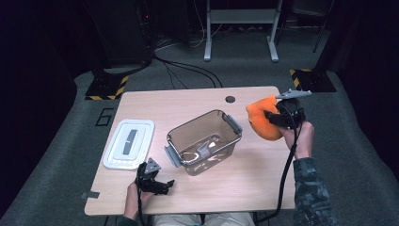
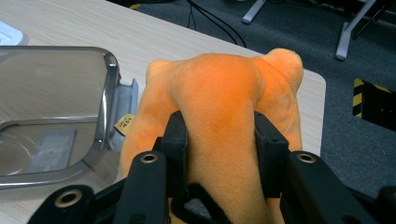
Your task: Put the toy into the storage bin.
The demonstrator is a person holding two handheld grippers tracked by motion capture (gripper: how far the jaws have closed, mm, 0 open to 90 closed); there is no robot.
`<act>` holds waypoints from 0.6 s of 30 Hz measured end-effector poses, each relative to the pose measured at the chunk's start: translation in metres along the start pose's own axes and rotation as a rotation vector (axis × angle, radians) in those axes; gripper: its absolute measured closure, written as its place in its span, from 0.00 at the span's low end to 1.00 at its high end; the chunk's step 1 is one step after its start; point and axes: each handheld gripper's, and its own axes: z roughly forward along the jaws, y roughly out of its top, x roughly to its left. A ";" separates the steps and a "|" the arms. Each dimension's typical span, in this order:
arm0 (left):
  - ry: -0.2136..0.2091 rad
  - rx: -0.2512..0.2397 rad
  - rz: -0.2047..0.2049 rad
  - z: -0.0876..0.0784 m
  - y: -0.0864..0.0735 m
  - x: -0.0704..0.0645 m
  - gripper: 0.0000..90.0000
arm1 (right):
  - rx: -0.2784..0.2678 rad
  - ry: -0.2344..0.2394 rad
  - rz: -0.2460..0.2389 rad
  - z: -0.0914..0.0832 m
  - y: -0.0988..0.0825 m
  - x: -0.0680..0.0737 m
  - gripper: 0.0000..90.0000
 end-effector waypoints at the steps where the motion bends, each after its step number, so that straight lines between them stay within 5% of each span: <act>1: 0.000 0.001 -0.001 0.000 0.000 0.000 0.01 | -0.004 0.000 0.000 -0.001 0.002 0.001 0.70; 18: -0.001 -0.002 -0.008 0.000 0.000 0.000 0.02 | -0.043 0.034 -0.031 -0.005 0.026 0.016 0.70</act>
